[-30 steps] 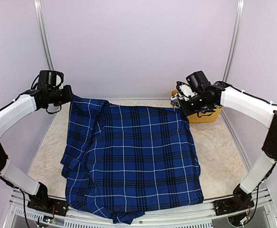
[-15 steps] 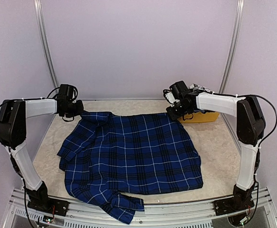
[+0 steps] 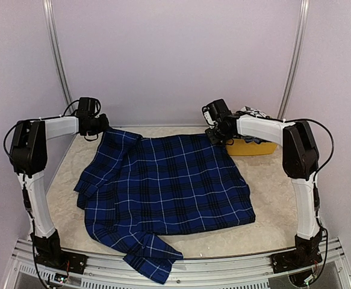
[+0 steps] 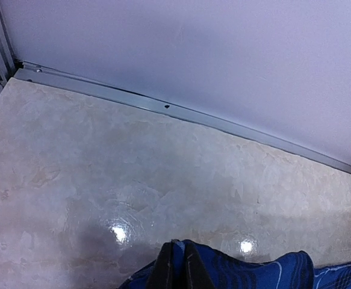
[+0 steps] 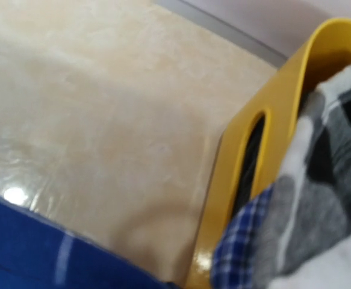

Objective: Fold and stack the long sleeve shirts
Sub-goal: Flatten out the crumpled shirt at the center of the board.

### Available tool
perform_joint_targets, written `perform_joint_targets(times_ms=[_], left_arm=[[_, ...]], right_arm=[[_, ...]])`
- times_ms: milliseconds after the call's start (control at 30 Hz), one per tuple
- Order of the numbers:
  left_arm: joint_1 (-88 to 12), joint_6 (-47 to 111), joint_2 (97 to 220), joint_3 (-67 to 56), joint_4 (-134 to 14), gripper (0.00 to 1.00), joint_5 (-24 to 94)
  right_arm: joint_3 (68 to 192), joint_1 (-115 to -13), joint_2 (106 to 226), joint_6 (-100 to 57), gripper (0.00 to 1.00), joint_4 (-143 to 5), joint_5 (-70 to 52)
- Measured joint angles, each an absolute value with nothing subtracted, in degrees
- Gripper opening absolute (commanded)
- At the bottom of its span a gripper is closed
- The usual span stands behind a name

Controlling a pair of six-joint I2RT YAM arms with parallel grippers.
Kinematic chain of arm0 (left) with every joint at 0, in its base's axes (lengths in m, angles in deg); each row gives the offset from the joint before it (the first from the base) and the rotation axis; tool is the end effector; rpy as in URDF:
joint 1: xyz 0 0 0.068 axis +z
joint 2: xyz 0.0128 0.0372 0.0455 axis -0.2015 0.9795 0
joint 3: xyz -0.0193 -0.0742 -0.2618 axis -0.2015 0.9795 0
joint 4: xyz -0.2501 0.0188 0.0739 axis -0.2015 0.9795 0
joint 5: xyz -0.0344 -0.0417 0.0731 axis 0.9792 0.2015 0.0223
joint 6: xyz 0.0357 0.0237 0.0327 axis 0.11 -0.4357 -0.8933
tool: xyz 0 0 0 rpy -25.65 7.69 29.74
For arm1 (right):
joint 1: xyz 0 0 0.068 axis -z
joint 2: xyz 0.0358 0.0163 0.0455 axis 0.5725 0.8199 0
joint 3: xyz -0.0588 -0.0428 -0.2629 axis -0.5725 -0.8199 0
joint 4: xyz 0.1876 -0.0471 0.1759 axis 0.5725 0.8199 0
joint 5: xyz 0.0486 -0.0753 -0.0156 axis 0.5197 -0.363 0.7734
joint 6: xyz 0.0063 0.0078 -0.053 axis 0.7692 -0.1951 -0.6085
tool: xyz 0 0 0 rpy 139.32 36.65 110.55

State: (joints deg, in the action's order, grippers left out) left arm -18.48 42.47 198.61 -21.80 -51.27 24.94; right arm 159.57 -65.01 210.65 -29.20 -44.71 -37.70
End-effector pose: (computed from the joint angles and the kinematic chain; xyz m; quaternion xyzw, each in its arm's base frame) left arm 0.4679 -0.0552 0.2287 -0.1258 0.8749 -0.1047 0.4557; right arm 0.4389 0.2392 0.2207 -0.1758 0.8957 -0.0733 0.4018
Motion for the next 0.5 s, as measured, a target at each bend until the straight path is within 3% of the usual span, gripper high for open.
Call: perform_joint_targets(times_ms=[167,233,333,500], left_arm=[[-17.14,43.76,202.96,-25.01,-51.38,0.45,27.67],[-16.40,44.46,203.99,-25.56,-51.62,0.56,29.14],[-15.24,45.57,204.05,-25.38,-51.99,0.69,30.43],[-14.39,46.93,198.37,-17.38,-55.73,0.79,32.35]], right_arm=[[162.61,-65.01,211.46,-29.51,0.48,-43.02,-39.31],[163.24,-65.01,211.39,-29.23,0.55,-42.96,-39.44],[162.15,-65.10,210.56,-28.94,0.62,-43.33,-38.83],[154.08,-66.30,204.37,-28.96,0.65,-44.18,-36.89]])
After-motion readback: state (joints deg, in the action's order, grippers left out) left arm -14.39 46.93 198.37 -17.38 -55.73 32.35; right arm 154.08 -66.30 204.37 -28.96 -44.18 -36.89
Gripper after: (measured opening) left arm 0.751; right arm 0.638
